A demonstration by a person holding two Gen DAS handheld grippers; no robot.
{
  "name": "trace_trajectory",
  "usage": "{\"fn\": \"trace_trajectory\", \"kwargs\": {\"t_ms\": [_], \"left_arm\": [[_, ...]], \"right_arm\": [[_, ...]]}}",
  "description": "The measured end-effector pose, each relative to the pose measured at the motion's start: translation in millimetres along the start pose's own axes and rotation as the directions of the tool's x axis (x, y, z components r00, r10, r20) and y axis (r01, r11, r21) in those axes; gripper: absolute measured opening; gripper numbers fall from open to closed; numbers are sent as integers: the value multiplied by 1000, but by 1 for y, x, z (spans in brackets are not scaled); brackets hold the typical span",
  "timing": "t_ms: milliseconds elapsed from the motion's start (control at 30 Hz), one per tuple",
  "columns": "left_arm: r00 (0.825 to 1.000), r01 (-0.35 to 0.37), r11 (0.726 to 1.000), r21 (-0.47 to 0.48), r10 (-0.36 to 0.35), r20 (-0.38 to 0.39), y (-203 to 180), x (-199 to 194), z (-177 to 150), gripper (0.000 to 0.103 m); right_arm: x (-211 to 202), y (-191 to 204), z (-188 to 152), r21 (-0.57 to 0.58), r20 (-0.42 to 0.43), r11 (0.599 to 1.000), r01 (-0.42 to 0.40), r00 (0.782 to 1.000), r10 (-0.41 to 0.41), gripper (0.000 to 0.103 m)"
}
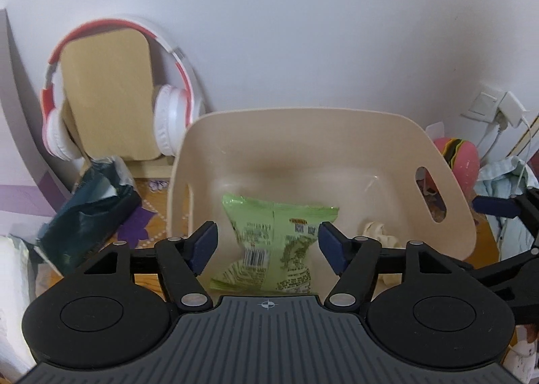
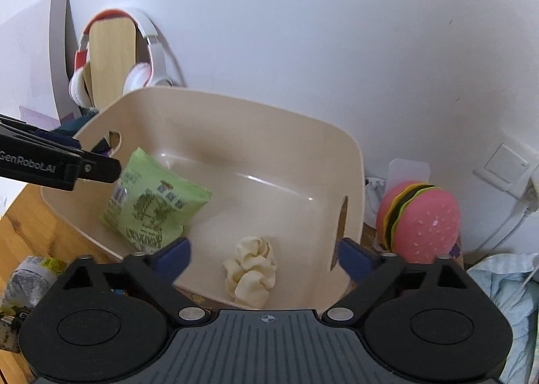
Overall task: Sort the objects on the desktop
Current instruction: 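Carry both held items over the beige basket and open both tools, then grasp the white tissue pack with the left tool while the right tool grasps the clear strip bag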
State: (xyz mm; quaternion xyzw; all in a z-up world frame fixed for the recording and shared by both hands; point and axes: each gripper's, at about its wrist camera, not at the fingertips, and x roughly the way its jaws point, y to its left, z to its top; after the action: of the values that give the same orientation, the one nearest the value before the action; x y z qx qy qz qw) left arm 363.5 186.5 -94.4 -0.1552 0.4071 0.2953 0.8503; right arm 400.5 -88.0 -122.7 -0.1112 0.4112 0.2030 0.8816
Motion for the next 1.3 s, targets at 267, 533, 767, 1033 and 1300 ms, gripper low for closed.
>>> {"fn": "trace_trajectory", "kwargs": {"t_ms": [267,533,767,1033,1300], "left_arm": [[1000,-21,1000,-1,21,7,17,-40,-21,72],[997,-51,998,-30,50,-60,39,-69,-71,72],[988,-80,996,-36,74,-138,46,-83,-123,72],[969,-97,994,-40,86,-231,45,-81,-164,72],[947,-132,990,-59,108,-302,51,-70,-185,72]], "right_arm": [[-26,1,-11,20,32,1000,10,999,-10,103],[-30,-3,-51,38,-37,999,36,999,-34,103],[-18,-8,-87,53,-137,997,64,989,-56,103],[-4,-9,-110,23,-205,995,99,975,-92,103],[13,3,-117,14,-233,997,82,970,-77,103]]}}
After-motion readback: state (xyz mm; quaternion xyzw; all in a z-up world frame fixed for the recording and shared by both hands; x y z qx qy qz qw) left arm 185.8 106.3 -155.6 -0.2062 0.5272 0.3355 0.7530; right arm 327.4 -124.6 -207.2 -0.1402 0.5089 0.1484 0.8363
